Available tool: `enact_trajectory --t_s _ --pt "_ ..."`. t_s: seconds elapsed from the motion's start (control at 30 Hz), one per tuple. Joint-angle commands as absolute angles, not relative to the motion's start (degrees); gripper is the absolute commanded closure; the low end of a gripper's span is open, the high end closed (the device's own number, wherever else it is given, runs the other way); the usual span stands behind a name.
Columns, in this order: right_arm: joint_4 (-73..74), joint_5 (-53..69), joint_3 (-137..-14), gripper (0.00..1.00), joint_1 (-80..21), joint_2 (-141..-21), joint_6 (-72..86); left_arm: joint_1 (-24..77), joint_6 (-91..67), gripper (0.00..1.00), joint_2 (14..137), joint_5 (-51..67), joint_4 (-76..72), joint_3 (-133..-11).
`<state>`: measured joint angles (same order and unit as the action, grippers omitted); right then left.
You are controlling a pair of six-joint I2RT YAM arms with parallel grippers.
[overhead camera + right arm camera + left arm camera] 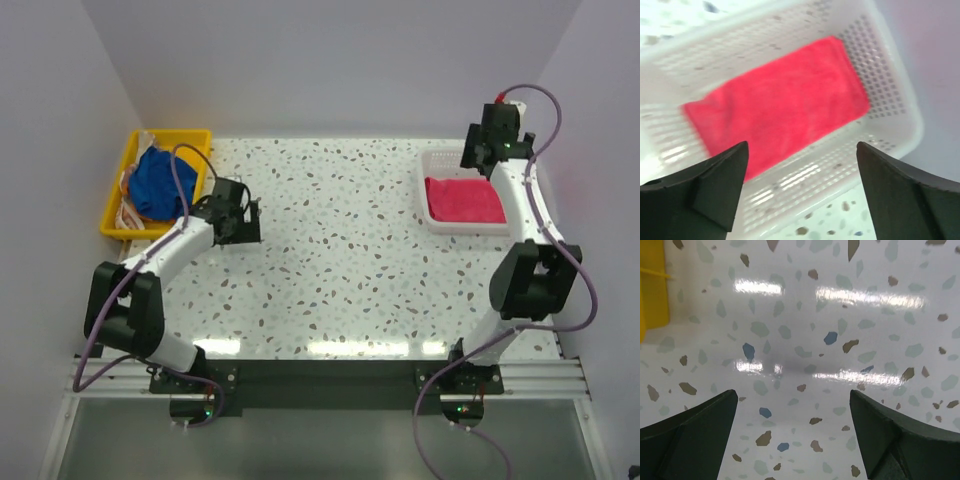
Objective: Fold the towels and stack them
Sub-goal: Neatly place the folded towel into the bin, then grab crumpled towel
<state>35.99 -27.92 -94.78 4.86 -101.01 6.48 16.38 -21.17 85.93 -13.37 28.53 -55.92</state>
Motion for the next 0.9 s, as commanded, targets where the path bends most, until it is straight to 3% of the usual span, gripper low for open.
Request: enact_trajectory --t_s 0.0,0.07,0.33,0.67,0.8,0.83,0.87 --pt "38.8 -19.2 -91.7 0.05 -1.3 -94.2 10.5 13.5 -23.9 0.0 83.5 -17.7 29.8 -64.2" --pt "38.8 -15.3 -88.0 0.01 -5.7 -90.0 11.9 9.5 -24.3 0.0 83.7 -19.4 29.1 -65.6" --pt "33.8 -1.5 -71.5 0.02 -18.1 -78.6 14.4 -5.6 -29.3 0.03 93.8 -21.0 24.8 -75.1" --pt "30.6 3.3 -60.6 0.02 -19.9 -74.3 13.5 -8.7 -32.9 0.15 108.6 -20.7 20.6 -82.6" --pt "30.8 3.2 -60.0 0.02 -19.9 -73.8 13.1 -9.1 -32.7 0.43 111.7 -19.6 19.5 -84.9" --pt "31.0 3.2 -60.1 0.02 -19.9 -73.7 13.1 -9.1 -32.5 0.71 111.8 -19.6 19.9 -85.1" --pt "31.2 3.1 -60.2 0.02 -19.9 -73.7 13.1 -9.1 -32.3 0.85 111.5 -19.9 20.3 -85.4"
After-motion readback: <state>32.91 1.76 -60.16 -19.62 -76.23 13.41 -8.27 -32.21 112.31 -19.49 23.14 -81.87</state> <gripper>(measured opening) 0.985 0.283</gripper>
